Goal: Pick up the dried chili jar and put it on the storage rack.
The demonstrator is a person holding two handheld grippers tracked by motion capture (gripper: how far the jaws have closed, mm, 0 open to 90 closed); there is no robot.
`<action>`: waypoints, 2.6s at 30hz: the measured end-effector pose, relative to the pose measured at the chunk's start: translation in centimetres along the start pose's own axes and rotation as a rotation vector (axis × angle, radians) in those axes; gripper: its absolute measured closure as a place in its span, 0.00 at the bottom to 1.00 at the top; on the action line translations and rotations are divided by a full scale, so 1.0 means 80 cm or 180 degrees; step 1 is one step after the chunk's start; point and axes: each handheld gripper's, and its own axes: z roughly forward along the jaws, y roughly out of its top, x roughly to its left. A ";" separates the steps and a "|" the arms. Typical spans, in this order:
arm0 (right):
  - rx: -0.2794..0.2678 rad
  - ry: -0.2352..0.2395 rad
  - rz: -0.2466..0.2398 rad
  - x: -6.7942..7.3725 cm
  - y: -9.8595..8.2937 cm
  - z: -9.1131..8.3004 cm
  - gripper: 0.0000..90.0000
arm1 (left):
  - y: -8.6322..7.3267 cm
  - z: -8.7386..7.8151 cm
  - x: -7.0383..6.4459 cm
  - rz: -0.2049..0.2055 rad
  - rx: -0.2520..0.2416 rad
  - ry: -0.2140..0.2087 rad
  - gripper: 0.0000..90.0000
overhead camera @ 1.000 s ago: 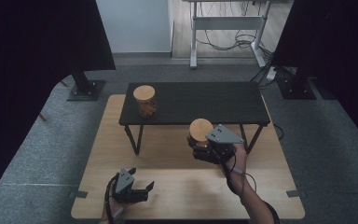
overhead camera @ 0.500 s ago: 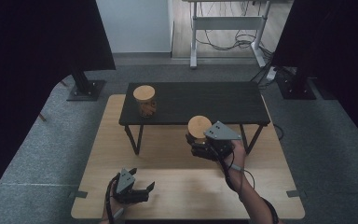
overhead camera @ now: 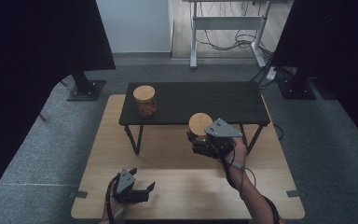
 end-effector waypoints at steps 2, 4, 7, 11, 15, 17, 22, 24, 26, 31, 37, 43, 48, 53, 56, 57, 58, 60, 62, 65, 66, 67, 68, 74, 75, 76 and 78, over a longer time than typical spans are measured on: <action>-0.0006 -0.0001 -0.0007 0.001 0.001 0.000 0.28 | 0.000 0.000 0.000 0.0003 0.0002 0.0000 0.09; -0.0013 -0.0001 -0.0012 0.001 0.002 0.000 0.28 | 0.000 0.001 0.000 0.0004 0.0005 0.0000 0.09; -0.0004 0.0004 -0.0018 0.002 0.001 0.001 0.28 | -0.001 0.002 -0.001 0.0022 0.0019 -0.0002 0.09; -0.0001 0.0001 -0.0017 0.002 0.002 0.002 0.28 | -0.001 0.002 -0.001 0.0022 0.0028 -0.0004 0.09; -0.0024 0.0001 -0.0026 0.002 0.006 0.000 0.28 | -0.001 0.003 -0.002 0.0028 0.0038 -0.0008 0.09; -0.0029 0.0002 -0.0036 0.002 0.007 -0.001 0.28 | -0.001 0.003 -0.002 0.0033 0.0046 -0.0009 0.09; -0.0024 -0.0008 -0.0046 0.002 0.008 -0.001 0.28 | -0.001 0.003 -0.003 0.0049 0.0054 -0.0006 0.09; -0.0018 -0.0012 -0.0043 0.001 0.008 0.000 0.28 | -0.001 0.004 -0.003 0.0053 0.0060 -0.0007 0.09; -0.0013 -0.0017 -0.0041 0.000 0.008 0.001 0.28 | -0.001 0.004 -0.003 0.0058 0.0062 -0.0005 0.09; -0.0004 -0.0034 -0.0027 -0.002 0.008 0.004 0.28 | -0.001 0.005 -0.004 0.0075 0.0074 -0.0007 0.09; -0.0001 -0.0055 -0.0025 -0.004 0.010 0.005 0.28 | -0.002 0.005 -0.005 0.0099 0.0090 -0.0008 0.09; 0.0003 -0.0069 -0.0021 -0.006 0.011 0.005 0.28 | -0.002 0.006 -0.006 0.0109 0.0101 -0.0004 0.09; 0.0032 -0.0091 -0.0059 -0.009 0.015 0.007 0.28 | -0.002 0.007 -0.007 0.0120 0.0113 -0.0009 0.09; 0.0022 -0.0124 -0.0088 -0.012 0.024 0.006 0.28 | -0.002 0.007 -0.007 0.0129 0.0116 -0.0006 0.09; 0.0013 -0.0131 -0.0095 -0.013 0.027 0.005 0.28 | -0.002 0.008 -0.008 0.0133 0.0119 -0.0004 0.09; 0.0011 -0.0134 -0.0098 -0.012 0.028 0.005 0.28 | -0.002 0.008 -0.008 0.0134 0.0121 -0.0004 0.09; 0.0008 -0.0136 -0.0100 -0.012 0.029 0.005 0.28 | -0.002 0.008 -0.008 0.0137 0.0122 -0.0006 0.09; -0.0002 -0.0132 -0.0096 -0.012 0.030 0.006 0.28 | -0.002 0.008 -0.009 0.0141 0.0124 -0.0010 0.09; -0.0005 -0.0130 -0.0105 -0.012 0.032 0.006 0.28 | -0.002 0.008 -0.009 0.0147 0.0132 -0.0010 0.09; 0.0003 -0.0148 -0.0118 -0.014 0.033 0.008 0.28 | -0.002 0.008 -0.009 0.0153 0.0136 -0.0012 0.09; 0.0006 -0.0152 -0.0115 -0.015 0.033 0.008 0.28 | -0.002 0.008 -0.009 0.0156 0.0137 -0.0012 0.09; 0.0008 -0.0156 -0.0115 -0.015 0.033 0.009 0.28 | -0.003 0.009 -0.009 0.0159 0.0140 -0.0012 0.09; 0.0015 -0.0168 -0.0111 -0.016 0.033 0.010 0.28 | -0.003 0.009 -0.009 0.0158 0.0143 -0.0011 0.09; 0.0020 -0.0201 -0.0071 -0.021 0.031 0.012 0.28 | -0.003 0.009 -0.010 0.0168 0.0147 -0.0015 0.09; 0.0018 -0.0207 -0.0070 -0.021 0.031 0.012 0.28 | -0.003 0.009 -0.010 0.0170 0.0150 -0.0015 0.09; 0.0015 -0.0213 -0.0073 -0.022 0.031 0.012 0.28 | -0.003 0.010 -0.010 0.0170 0.0150 -0.0015 0.09; 0.0012 -0.0217 -0.0066 -0.023 0.031 0.012 0.28 | -0.003 0.010 -0.010 0.0174 0.0153 -0.0015 0.09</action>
